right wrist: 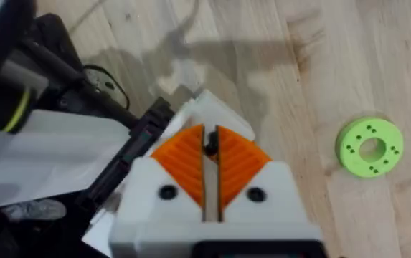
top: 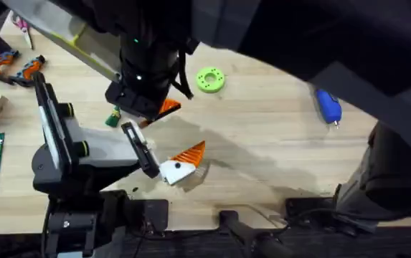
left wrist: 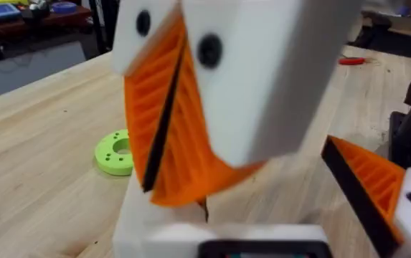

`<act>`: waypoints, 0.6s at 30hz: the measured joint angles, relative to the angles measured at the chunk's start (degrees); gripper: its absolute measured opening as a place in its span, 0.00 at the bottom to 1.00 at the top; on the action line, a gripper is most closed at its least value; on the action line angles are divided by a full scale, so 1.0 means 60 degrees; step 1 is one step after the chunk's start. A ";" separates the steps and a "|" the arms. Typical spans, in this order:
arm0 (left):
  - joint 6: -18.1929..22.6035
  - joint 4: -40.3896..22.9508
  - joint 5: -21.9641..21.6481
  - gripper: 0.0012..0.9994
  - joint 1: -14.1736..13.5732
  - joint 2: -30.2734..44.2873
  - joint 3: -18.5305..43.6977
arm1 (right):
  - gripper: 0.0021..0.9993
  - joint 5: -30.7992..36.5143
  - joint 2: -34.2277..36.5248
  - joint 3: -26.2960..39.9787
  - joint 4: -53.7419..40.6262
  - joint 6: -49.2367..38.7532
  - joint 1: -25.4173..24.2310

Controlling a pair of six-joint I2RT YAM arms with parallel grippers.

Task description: Pick up the gripper from the table and insert it into the empty holder that is missing its gripper. Then pick up a screw, insert it into the mounting hole, and use the screwdriver to tighten it. Finally, clean up the table by picking up the vegetable and placing it into the bucket.

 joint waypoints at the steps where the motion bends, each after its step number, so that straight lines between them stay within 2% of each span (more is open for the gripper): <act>1: 0.0000 0.0003 0.0000 0.99 0.0000 0.0000 0.0000 | 0.10 -0.0037 -0.0001 -0.0008 -0.0004 0.0035 0.0008; 3: 0.0001 0.0004 0.0000 0.99 0.0000 0.0004 0.0000 | 0.20 -0.0110 0.0002 -0.0028 -0.0011 0.0031 0.0042; 4: -0.0002 0.0004 -0.0007 0.99 0.0000 0.0000 0.0000 | 0.33 -0.0084 0.0002 -0.0033 -0.0025 0.0039 0.0058; 14: -0.0004 0.0004 -0.0013 0.99 0.0004 0.0000 0.0000 | 0.62 0.0169 0.0002 -0.0033 0.0053 0.0041 -0.0048; 18: -0.0015 0.0007 -0.0056 0.99 0.0015 0.0000 0.0000 | 0.90 0.0205 -0.0038 -0.0029 0.0197 0.0038 -0.0245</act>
